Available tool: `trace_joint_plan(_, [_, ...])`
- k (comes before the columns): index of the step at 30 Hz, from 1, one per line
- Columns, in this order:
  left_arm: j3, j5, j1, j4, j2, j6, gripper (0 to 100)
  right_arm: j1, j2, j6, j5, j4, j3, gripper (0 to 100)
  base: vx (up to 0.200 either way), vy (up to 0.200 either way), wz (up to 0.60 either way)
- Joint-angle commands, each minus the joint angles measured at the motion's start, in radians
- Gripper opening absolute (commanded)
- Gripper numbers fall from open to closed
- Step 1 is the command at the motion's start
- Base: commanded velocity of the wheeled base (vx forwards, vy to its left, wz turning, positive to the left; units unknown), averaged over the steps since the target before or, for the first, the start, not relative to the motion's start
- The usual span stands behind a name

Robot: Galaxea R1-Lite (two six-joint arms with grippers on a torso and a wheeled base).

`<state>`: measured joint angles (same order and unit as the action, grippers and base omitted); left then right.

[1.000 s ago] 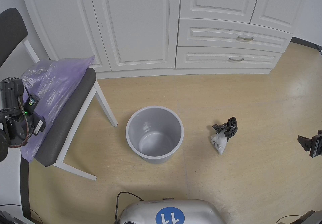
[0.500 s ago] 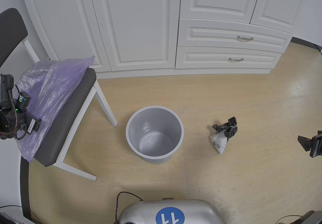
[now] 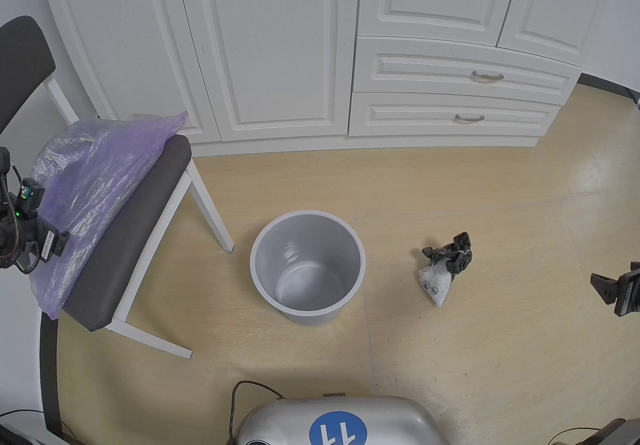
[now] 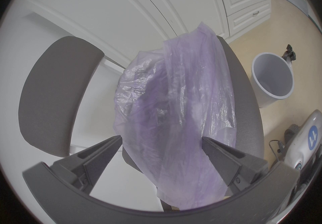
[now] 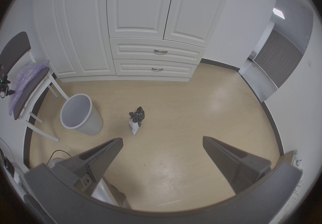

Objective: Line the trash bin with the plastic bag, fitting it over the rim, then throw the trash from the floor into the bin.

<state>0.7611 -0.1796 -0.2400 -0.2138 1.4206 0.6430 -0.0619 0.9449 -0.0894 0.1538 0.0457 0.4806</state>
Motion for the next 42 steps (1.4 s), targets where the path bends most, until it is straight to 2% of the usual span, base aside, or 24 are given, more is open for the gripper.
trace_joint_plan(1, [0.009, 0.023, -0.005, 0.01, -0.034, -0.002, 100, 0.001, 0.0, -0.001, 0.0, 0.002, -0.001, 100, 0.0, 0.0, 0.0])
trace_joint_plan(3, [0.012, 0.061, -0.005, 0.022, -0.051, -0.009, 100, 0.001, 0.0, -0.001, 0.0, 0.0, -0.002, 100, 0.0, 0.0, 0.0])
trace_joint_plan(5, [0.021, 0.137, -0.002, 0.054, -0.071, -0.034, 100, 0.001, 0.0, -0.001, 0.0, 0.0, -0.001, 100, 0.0, 0.0, 0.0])
trace_joint_plan(11, [0.024, 0.161, 0.011, 0.106, -0.085, -0.059, 100, 0.001, 0.0, -0.003, 0.0, 0.0, -0.001, 100, 0.0, 0.0, 0.0])
trace_joint_plan(13, [-0.011, 0.161, 0.059, 0.108, -0.12, -0.059, 100, 0.001, 0.0, -0.013, 0.0, 0.0, -0.002, 100, 0.0, 0.0, 0.0])
trace_joint_plan(15, [-0.049, 0.147, 0.139, 0.105, -0.161, -0.055, 100, 0.001, -0.001, -0.021, 0.0, 0.0, -0.004, 100, 0.0, 0.0, 0.0])
trace_joint_plan(18, [-0.068, 0.088, 0.246, 0.102, -0.189, -0.048, 100, 0.002, -0.001, -0.023, 0.0, 0.002, -0.007, 100, 0.0, 0.0, 0.0])
trace_joint_plan(19, [-0.068, 0.028, 0.304, 0.102, -0.187, -0.046, 100, 0.002, -0.001, -0.026, 0.0, 0.0, -0.008, 100, 0.0, 0.0, 0.0])
trace_joint_plan(20, [-0.068, 0.028, 0.304, 0.102, -0.187, -0.046, 100, 0.002, -0.001, -0.026, 0.0, 0.0, -0.008, 100, 0.0, 0.0, 0.0])
trace_joint_plan(22, [-0.066, -0.136, 0.441, 0.099, -0.163, -0.054, 100, 0.002, -0.001, -0.035, 0.0, 0.002, -0.013, 100, 0.0, 0.0, 0.0])
trace_joint_plan(23, [-0.068, -0.167, 0.479, 0.1, -0.154, -0.062, 100, 0.002, -0.001, -0.035, -0.002, 0.002, -0.013, 100, 0.0, 0.0, 0.0])
trace_joint_plan(27, [-0.065, -0.17, 0.568, 0.106, -0.115, -0.103, 100, 0.002, 0.0, -0.035, -0.013, 0.002, -0.013, 100, 0.0, 0.0, 0.0])
trace_joint_plan(28, [-0.065, -0.17, 0.568, 0.106, -0.115, -0.103, 100, 0.002, 0.0, -0.035, -0.013, 0.002, -0.013, 100, 0.0, 0.0, 0.0])
trace_joint_plan(33, [-0.043, -0.17, 0.585, 0.105, 0.021, -0.256, 100, 0.002, 0.0, -0.036, -0.028, 0.0, -0.016, 100, 0.0, 0.0, 0.0])
trace_joint_plan(35, [-0.037, -0.17, 0.585, 0.106, 0.037, -0.278, 100, 0.002, 0.002, -0.036, -0.028, 0.0, -0.017, 100, 0.0, 0.0, 0.0])
trace_joint_plan(36, [-0.009, -0.172, 0.576, 0.11, 0.095, -0.37, 100, 0.002, 0.0, -0.036, -0.028, 0.0, -0.017, 100, 0.0, 0.0, 0.0])
trace_joint_plan(38, [0.014, -0.173, 0.556, 0.111, 0.138, -0.43, 100, 0.002, 0.0, -0.036, -0.028, 0.0, -0.017, 100, 0.0, 0.0, 0.0])
trace_joint_plan(41, [0.03, -0.17, 0.516, 0.11, 0.167, -0.457, 100, 0.002, 0.002, -0.036, -0.028, 0.0, -0.019, 100, 0.0, 0.0, 0.0])
trace_joint_plan(42, [0.047, -0.167, 0.47, 0.108, 0.181, -0.462, 100, 0.002, 0.002, -0.036, -0.028, 0.0, -0.019, 100, 0.0, 0.0, 0.0])
